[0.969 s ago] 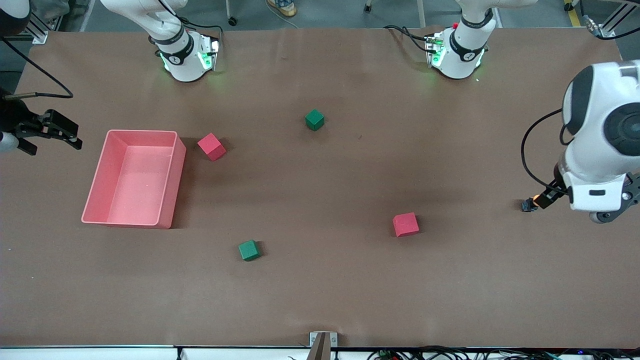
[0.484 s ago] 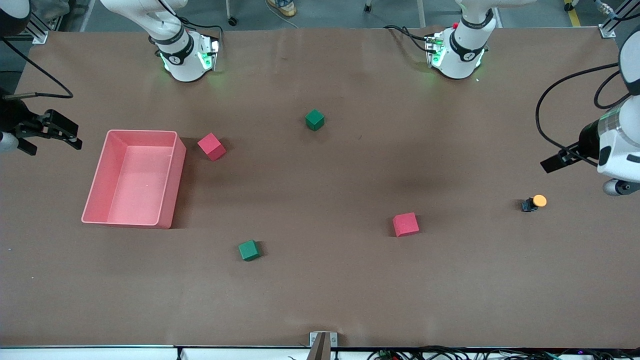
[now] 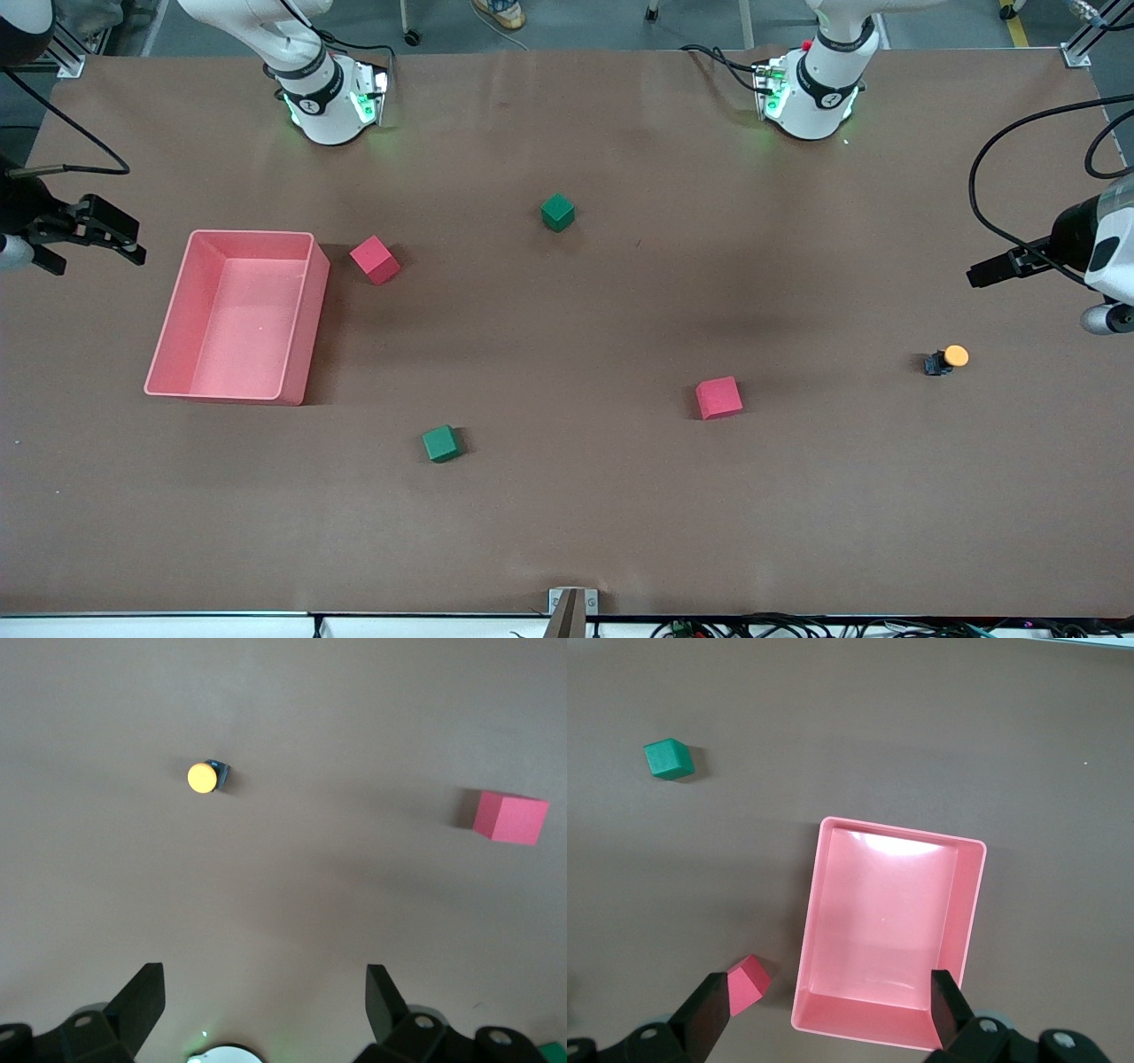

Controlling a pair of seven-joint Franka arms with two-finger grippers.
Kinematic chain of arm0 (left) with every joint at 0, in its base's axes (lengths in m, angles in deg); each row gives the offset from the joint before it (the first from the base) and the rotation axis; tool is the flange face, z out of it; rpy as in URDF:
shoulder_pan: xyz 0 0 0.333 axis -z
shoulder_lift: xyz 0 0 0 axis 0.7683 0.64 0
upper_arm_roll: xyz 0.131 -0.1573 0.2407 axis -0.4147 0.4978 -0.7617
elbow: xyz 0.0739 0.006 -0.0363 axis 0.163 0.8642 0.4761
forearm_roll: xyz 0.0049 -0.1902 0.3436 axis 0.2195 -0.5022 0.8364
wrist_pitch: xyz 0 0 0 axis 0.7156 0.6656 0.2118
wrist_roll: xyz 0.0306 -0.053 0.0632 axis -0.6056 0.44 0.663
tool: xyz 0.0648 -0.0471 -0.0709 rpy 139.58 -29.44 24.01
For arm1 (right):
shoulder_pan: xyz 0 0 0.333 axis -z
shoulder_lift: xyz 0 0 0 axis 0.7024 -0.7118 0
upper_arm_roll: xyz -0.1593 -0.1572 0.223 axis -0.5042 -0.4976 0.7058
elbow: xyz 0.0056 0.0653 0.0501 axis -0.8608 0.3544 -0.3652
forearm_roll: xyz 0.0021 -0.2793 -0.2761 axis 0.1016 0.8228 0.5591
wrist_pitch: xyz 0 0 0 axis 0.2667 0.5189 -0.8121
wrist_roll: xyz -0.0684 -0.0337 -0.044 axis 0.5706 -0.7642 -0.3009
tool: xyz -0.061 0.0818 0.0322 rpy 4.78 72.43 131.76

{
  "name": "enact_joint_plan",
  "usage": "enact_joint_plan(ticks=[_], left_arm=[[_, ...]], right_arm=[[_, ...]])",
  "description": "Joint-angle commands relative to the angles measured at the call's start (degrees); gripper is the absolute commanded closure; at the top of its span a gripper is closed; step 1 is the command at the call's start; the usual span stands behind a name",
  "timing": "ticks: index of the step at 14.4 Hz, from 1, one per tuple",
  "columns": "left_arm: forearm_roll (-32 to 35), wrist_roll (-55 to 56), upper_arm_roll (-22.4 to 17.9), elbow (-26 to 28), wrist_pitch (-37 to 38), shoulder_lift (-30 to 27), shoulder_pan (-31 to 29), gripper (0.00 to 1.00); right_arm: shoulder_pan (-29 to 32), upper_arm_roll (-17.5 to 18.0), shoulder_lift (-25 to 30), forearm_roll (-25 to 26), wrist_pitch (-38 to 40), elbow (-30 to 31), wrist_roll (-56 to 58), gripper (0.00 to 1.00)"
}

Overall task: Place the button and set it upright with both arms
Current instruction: 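Raise the open left gripper up and away from the button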

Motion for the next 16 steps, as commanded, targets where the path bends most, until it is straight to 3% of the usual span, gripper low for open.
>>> enact_joint_plan(ticks=[1, 9, 16], left_arm=[[-1.25, -4.48, 0.24, -1.36, 1.34, 0.17, -0.40, 0.00], [-1.35, -6.86, 0.06, -1.28, 1.69, -1.85, -0.31, 0.00], [-3.71, -5.81, 2.43, -1.28, 3.79, -2.30, -0.05, 0.00]], right_arm=[[-0.07, -0.05, 0.35, 0.79, 0.18, 0.53, 0.32, 0.00], [0.01, -0.05, 0.52, 0.79, 0.53, 0.80, 0.32, 0.00], [0.80, -0.31, 0.35, 0.79, 0.98, 0.71, 0.41, 0.00]])
